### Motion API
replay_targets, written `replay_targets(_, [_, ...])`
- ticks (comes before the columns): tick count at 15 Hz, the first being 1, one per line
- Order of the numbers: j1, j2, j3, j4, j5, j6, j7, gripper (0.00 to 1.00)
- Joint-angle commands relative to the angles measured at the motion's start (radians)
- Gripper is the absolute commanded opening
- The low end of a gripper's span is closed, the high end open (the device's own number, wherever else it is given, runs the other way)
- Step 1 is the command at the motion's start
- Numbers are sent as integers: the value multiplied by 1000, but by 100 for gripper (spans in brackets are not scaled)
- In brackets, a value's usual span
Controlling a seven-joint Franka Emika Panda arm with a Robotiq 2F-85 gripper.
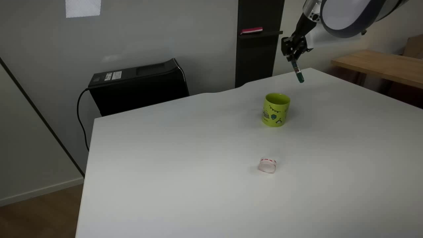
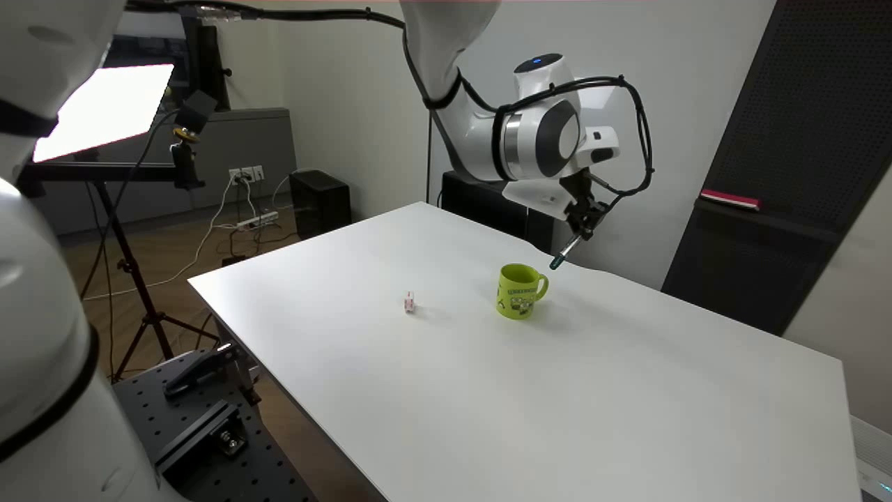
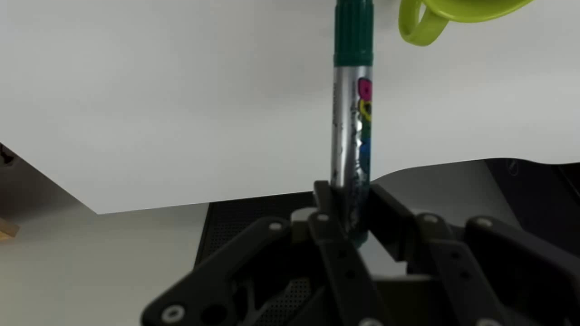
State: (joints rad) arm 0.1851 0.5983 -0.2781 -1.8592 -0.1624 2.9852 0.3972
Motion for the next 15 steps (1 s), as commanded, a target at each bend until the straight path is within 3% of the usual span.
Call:
replay_targets(1, [75, 76, -59, 62, 71, 52, 66, 6])
replay_targets(15, [291, 221, -207, 108, 261, 118, 90, 6])
